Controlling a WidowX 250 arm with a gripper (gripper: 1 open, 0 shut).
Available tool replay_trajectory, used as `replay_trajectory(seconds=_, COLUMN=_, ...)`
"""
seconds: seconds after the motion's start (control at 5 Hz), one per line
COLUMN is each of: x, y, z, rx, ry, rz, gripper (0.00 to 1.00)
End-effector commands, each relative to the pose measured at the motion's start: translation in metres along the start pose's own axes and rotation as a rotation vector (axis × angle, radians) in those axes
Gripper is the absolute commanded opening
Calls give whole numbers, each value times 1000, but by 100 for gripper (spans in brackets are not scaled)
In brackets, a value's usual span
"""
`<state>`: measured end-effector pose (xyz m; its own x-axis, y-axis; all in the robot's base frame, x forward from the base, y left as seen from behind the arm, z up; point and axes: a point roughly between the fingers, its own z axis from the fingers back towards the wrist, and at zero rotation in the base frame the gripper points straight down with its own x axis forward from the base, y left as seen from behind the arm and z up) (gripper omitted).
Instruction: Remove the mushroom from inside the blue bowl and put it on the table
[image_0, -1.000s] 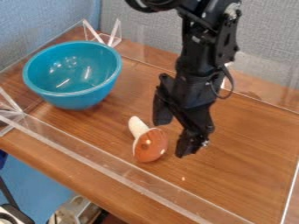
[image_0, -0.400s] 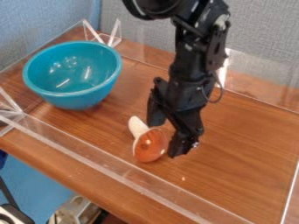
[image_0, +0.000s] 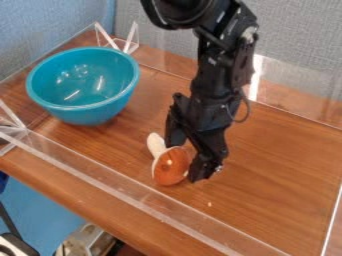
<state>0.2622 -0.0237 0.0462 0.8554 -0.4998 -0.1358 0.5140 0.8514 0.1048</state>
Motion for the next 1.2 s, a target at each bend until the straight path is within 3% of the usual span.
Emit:
replay_trajectory(seconds=0.0, x=4, y=8, z=7, rx=19, ry=-35, rz=20, gripper=0)
replay_trajectory(seconds=0.6, x=9, y=-8, z=11, rx=21, ry=-41, rz=14, gripper=0)
replay_trajectory(seconds=0.8, x=4, y=-6, z=14, rx=17, ry=-45, rz=25, gripper=100)
replay_trajectory(seconds=1.0, x=0, y=-4, z=19, rx=16, ry=-56, rz=39, gripper=100)
